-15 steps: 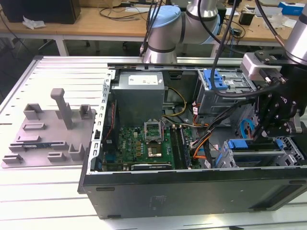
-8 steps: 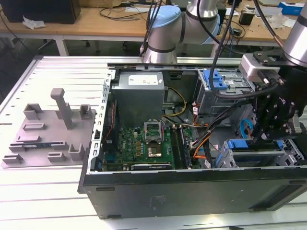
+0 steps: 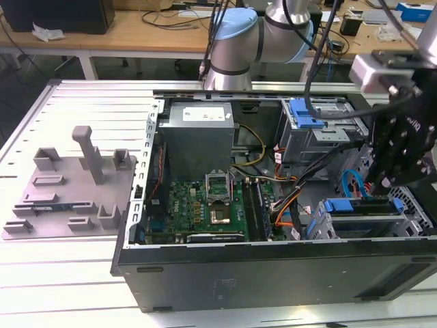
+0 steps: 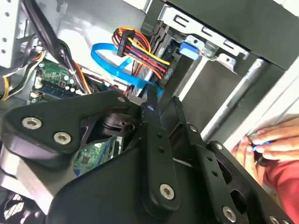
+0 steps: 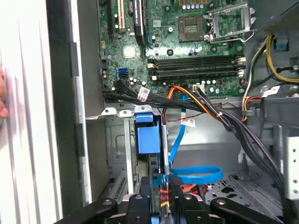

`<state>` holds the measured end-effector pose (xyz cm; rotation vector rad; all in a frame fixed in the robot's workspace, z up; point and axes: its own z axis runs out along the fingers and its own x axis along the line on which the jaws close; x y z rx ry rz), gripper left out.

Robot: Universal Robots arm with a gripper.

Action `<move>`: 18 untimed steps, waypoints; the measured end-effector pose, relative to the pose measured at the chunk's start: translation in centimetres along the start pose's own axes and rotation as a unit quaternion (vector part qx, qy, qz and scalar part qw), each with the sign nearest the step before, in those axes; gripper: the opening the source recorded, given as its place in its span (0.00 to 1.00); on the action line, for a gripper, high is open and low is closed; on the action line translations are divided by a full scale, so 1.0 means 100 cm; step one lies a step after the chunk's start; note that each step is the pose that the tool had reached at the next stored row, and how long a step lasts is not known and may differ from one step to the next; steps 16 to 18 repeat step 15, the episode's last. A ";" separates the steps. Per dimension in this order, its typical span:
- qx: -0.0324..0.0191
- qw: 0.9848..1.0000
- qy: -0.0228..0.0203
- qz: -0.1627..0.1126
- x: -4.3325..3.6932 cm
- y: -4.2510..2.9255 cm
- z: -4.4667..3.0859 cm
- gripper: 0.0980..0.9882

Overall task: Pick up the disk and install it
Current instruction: 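Insert the second disk wire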

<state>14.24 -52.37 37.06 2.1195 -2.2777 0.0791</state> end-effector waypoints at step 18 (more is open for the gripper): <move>0.002 1.000 0.003 0.000 -0.0030 -0.0001 -0.0283 0.01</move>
